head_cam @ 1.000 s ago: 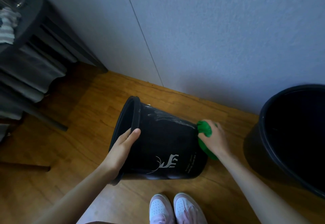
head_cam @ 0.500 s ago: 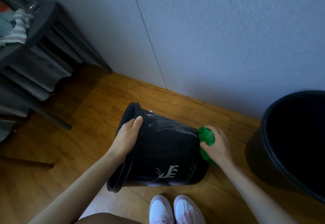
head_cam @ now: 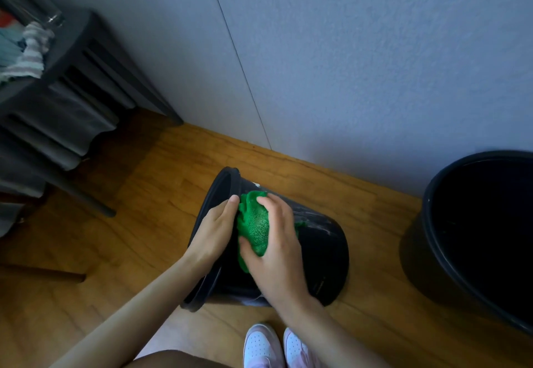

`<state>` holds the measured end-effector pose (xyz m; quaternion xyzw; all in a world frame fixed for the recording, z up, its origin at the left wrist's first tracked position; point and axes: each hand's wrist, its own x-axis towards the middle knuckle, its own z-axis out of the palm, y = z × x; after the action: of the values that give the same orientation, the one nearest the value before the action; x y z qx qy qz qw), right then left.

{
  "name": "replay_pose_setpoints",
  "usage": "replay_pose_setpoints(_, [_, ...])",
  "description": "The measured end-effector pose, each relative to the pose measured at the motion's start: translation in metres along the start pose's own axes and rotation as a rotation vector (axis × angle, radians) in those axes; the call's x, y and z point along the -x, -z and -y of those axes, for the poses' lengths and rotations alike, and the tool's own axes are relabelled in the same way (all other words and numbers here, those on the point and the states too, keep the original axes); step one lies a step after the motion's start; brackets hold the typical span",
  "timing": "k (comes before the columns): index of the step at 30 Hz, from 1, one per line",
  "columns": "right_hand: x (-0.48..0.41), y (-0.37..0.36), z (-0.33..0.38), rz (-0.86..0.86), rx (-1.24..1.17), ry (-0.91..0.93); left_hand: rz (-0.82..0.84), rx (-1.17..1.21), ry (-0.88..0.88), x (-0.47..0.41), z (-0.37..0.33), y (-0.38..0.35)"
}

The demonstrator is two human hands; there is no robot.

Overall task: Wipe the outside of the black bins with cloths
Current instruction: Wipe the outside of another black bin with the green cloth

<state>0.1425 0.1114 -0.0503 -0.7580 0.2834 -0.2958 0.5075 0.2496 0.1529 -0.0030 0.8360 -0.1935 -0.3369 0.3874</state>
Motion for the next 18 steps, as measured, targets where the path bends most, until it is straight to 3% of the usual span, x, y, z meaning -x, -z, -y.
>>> replay_pose_setpoints(7, [-0.023,-0.005,-0.009,-0.045,0.222,0.025,-0.023,-0.071,-0.059,-0.001,0.0,-0.003])
replay_pose_setpoints(15, [-0.061,0.039,-0.091,0.029,0.239,-0.42,0.03,-0.059,-0.091,0.005,0.005,-0.001])
replay_pose_setpoints(18, [-0.049,0.049,-0.106,0.02,0.213,-0.502,0.044,-0.062,-0.093,0.007,0.004,0.0])
